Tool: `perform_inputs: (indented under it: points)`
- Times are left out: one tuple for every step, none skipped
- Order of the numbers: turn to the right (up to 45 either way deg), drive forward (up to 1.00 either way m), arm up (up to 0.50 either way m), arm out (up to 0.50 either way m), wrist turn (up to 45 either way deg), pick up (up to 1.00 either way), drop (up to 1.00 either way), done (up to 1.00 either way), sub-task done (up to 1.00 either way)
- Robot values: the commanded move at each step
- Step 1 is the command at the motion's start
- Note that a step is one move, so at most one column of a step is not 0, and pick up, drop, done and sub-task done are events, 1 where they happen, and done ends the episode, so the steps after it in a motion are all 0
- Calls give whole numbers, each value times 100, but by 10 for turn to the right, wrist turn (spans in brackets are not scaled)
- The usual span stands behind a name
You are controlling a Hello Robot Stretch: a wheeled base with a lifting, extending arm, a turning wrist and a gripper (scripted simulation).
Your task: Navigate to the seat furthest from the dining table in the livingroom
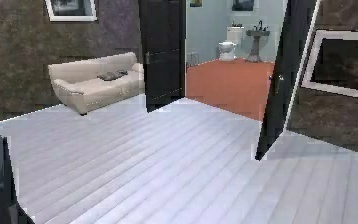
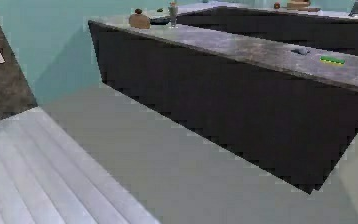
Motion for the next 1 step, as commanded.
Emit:
perform_inputs:
  points:
    - [0,90,0,0,0,0,0,0,0]
